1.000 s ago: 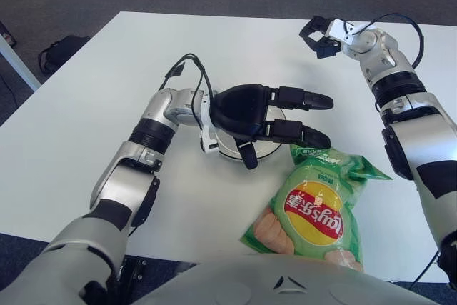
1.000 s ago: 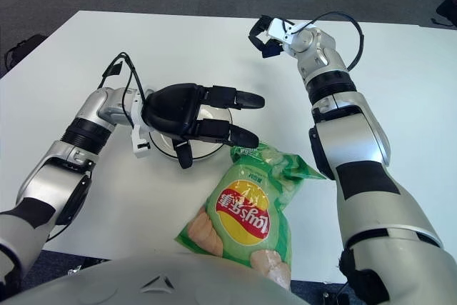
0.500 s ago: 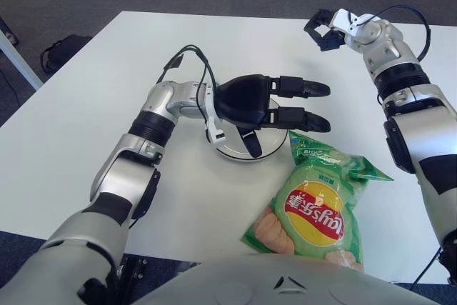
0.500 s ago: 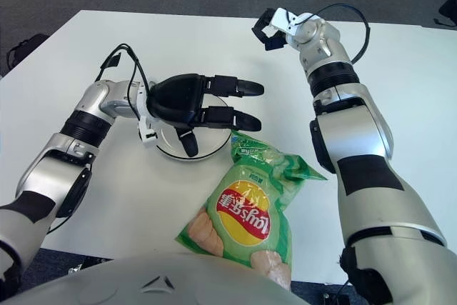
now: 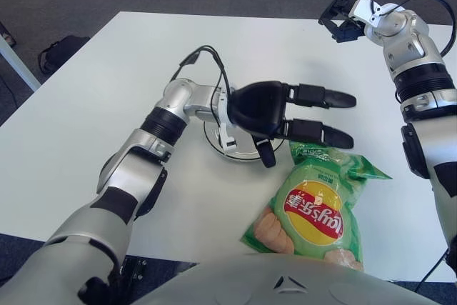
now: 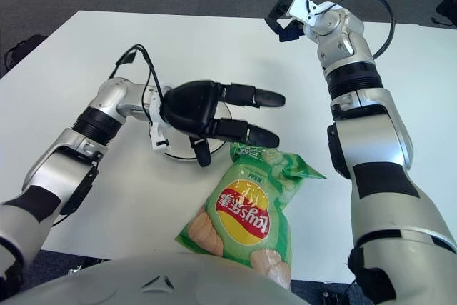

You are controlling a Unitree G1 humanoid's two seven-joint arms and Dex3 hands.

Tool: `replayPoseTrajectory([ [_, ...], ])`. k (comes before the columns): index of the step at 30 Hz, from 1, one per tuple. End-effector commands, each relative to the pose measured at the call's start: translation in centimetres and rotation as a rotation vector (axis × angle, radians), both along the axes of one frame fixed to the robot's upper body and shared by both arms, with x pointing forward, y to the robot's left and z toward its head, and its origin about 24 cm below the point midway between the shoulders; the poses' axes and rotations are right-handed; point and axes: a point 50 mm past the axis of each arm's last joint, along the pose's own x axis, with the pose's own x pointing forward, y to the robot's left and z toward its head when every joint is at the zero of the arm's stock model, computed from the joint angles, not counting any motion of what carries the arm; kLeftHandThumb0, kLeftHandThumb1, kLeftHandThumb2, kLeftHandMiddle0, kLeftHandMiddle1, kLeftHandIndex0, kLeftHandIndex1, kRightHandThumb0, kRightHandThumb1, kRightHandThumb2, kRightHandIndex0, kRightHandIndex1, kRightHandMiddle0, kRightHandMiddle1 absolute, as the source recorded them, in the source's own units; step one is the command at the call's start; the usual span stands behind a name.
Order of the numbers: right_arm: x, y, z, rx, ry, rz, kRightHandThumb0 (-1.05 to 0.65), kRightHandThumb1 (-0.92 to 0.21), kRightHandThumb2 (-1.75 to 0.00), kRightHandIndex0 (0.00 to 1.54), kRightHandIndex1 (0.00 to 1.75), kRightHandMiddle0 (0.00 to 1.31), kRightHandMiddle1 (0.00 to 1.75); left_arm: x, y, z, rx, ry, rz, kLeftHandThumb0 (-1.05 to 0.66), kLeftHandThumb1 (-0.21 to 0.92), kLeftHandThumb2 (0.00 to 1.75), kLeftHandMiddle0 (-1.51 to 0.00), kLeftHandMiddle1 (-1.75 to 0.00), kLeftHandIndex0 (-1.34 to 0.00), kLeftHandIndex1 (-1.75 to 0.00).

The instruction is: Put the snack into the plate.

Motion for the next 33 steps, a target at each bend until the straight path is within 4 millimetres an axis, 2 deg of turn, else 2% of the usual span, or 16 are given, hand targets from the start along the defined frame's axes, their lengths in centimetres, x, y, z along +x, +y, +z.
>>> replayPoseTrajectory([
  [1, -0.1, -0.3, 0.1, -0.013, 0.006, -0.011, -0.72, -0.92, -0.94, 0.18, 0.87, 0.0, 1.24, 0.1, 0.4, 0.4, 0.031, -0.017, -0.016, -0.53, 0.89, 0.64, -0.24, -0.01, 0.0, -0.45],
  [6, 0.0, -0.3, 0.1, -0.019, -0.003, -0.02, -0.7, -0.92, -0.93, 0.17, 0.85, 0.0, 1.31, 0.0, 0.5, 0.4, 0.046, -0.007, -0.043, -0.45, 0.8, 0.78, -0.25, -0.01, 0.0, -0.5],
  [8, 0.0, -0.3, 0.2, -0.02, -0.004, -0.022, -0.69, -0.92, -0.92, 0.17, 0.86, 0.0, 1.36, -0.4, -0.1, -0.1, 0.053, 0.0, -0.057, -0.44, 0.78, 0.81, -0.26, -0.01, 0.0, -0.53],
  [17, 0.1, 0.0, 0.4, -0.024, 0.016, -0.021, -0.66, -0.92, -0.9, 0.17, 0.91, 0.0, 1.55, -0.5, 0.2, -0.1, 0.073, 0.017, -0.091, -0.43, 0.77, 0.84, -0.27, -0.02, 0.0, -0.57],
  [21, 0.0, 0.0, 0.5, -0.006, 0.023, -0.026, -0.65, -0.92, -0.88, 0.15, 0.92, 0.0, 1.62, -0.7, 0.1, -0.2, 0.059, 0.018, -0.091, -0.42, 0.73, 0.85, -0.32, -0.04, 0.0, -0.68],
  [25, -0.4, -0.1, 1.2, 0.012, 0.022, -0.024, -0.64, -0.92, -0.86, 0.14, 0.93, 0.0, 1.67, -0.6, 0.1, -0.3, 0.046, 0.025, -0.071, -0.38, 0.65, 0.92, -0.4, -0.1, 0.0, -0.83],
  [28, -0.9, -0.2, 2.0, 0.016, 0.031, -0.019, -0.64, -0.92, -0.87, 0.13, 0.93, 0.0, 1.7, -0.6, 0.0, -0.4, 0.041, 0.027, -0.064, -0.36, 0.59, 0.97, -0.37, -0.31, 0.0, -0.93],
  [29, -0.9, -0.2, 2.0, 0.016, 0.041, -0.021, -0.63, -0.92, -0.87, 0.13, 0.94, 0.0, 1.69, -0.6, 0.0, -0.4, 0.039, 0.026, -0.064, -0.35, 0.56, 0.99, -0.35, -0.44, 0.0, -0.98],
  [30, -1.0, -0.2, 2.0, 0.016, 0.049, -0.022, -0.63, -0.92, -0.87, 0.12, 0.94, 0.0, 1.66, -0.6, -0.1, -0.4, 0.038, 0.025, -0.063, -0.34, 0.53, 1.02, -0.33, -0.56, 0.0, -1.04],
  [33, -0.8, 0.0, 1.7, 0.013, 0.059, -0.027, -0.62, -0.92, -0.86, 0.11, 0.94, 0.0, 1.58, -0.9, -0.3, -0.6, 0.033, 0.028, -0.078, -0.31, 0.47, 1.07, -0.32, -0.74, 0.0, -1.15],
])
